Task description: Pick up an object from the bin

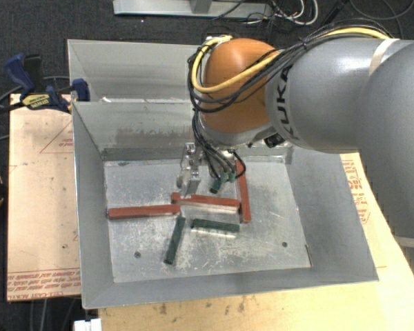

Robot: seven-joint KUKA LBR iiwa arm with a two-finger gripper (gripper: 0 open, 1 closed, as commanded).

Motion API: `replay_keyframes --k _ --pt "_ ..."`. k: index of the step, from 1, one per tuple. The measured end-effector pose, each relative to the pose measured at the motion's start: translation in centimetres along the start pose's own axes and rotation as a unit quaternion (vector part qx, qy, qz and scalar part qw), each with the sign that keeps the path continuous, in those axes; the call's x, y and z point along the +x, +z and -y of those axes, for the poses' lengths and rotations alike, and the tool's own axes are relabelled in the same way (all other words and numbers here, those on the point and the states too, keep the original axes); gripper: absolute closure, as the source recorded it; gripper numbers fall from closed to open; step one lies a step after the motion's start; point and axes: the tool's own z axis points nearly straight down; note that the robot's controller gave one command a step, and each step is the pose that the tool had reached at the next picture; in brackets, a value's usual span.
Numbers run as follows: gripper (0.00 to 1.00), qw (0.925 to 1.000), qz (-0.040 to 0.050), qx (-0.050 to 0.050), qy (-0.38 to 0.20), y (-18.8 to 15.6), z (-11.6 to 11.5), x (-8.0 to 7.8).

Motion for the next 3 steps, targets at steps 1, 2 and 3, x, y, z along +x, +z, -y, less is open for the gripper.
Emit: replay_keyframes --k 1,2,3 --pt "1.0 0.9999 -0.0048 0.001 -0.012 -5.3 0.3 0.0" --pt "0.0 0.9944 -0.0068 0.001 -0.105 1.7 -4.4 5.8" --pt "0.0 0.9946 -0.0038 0.0 -0.103 1.4 -4.4 5.6"
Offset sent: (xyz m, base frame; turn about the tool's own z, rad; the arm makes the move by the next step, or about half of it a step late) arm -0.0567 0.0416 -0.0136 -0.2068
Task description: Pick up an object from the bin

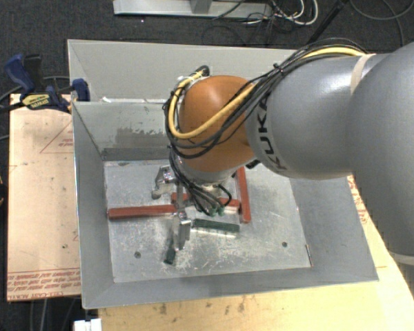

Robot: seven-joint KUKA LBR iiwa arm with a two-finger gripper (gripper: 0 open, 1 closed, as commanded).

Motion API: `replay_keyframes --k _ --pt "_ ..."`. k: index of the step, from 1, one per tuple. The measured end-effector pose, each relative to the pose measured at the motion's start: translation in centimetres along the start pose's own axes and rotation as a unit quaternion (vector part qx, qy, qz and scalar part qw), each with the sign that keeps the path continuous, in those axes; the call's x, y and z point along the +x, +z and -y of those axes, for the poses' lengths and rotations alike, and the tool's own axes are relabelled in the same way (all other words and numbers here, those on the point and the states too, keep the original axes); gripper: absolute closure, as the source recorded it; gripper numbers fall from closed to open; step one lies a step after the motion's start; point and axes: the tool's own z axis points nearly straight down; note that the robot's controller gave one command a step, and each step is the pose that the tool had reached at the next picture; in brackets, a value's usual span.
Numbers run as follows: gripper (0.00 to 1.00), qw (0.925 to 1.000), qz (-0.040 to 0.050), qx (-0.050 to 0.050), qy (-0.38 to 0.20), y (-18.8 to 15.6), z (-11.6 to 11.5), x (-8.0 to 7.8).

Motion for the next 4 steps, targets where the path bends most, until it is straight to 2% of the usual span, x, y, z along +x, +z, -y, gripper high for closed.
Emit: replay_keyframes --k 1,2,3,4 --pt "0.0 0.9996 0.0042 0.0 -0.026 3.5 1.3 1.8" --pt "1.0 0.979 0.0061 -0.001 -0.204 7.8 1.6 0.5" --pt "1.0 0.979 0.0059 -0.001 -0.204 7.8 1.6 0.5" --pt "1.0 0.9802 0.0014 0.0 -0.198 -5.0 0.3 0.1"
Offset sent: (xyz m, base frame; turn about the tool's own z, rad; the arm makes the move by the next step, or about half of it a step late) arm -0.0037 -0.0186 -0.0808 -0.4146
